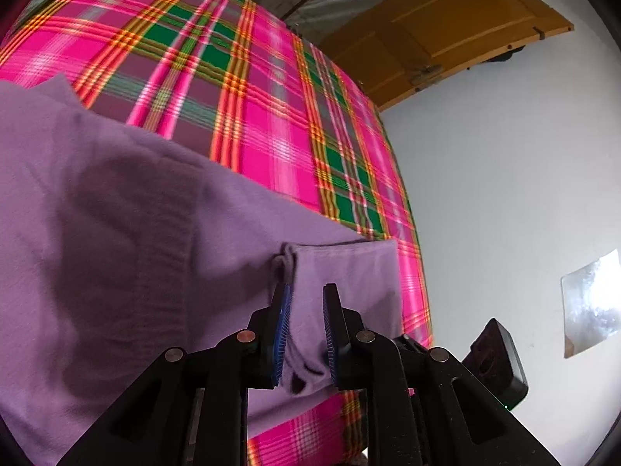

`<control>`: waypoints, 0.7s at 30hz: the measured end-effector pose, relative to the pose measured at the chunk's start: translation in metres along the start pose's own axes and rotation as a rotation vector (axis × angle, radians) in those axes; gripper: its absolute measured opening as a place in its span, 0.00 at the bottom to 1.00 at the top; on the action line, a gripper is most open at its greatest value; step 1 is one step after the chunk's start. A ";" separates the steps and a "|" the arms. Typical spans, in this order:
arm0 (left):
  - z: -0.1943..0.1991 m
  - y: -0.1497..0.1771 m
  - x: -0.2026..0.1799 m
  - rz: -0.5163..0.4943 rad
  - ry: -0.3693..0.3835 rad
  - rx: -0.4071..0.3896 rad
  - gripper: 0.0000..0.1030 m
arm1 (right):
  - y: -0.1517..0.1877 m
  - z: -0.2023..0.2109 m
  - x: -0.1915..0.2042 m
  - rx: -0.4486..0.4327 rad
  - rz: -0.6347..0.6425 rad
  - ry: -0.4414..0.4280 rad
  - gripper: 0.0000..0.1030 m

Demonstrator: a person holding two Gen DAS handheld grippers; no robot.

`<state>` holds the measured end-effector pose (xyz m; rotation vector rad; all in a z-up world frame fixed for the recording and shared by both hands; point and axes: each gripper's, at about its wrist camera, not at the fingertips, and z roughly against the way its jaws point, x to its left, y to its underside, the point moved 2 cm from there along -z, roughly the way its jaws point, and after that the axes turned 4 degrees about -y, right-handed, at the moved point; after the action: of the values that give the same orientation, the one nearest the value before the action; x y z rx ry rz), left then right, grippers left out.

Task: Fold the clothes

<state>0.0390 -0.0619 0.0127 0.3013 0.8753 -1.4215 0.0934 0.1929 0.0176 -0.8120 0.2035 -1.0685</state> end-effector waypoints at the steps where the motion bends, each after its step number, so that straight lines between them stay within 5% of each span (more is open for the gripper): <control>1: 0.001 0.001 0.000 0.004 -0.005 -0.004 0.17 | -0.001 -0.005 0.006 0.005 0.016 -0.005 0.37; 10: 0.007 -0.001 0.017 0.061 -0.015 -0.050 0.17 | -0.014 -0.020 0.045 -0.002 0.110 -0.084 0.35; 21: 0.013 0.000 0.041 0.098 -0.038 -0.069 0.19 | -0.042 -0.050 -0.001 0.011 -0.062 0.056 0.28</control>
<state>0.0396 -0.0998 -0.0064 0.2607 0.8648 -1.2997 0.0377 0.1599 0.0103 -0.7830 0.2210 -1.1509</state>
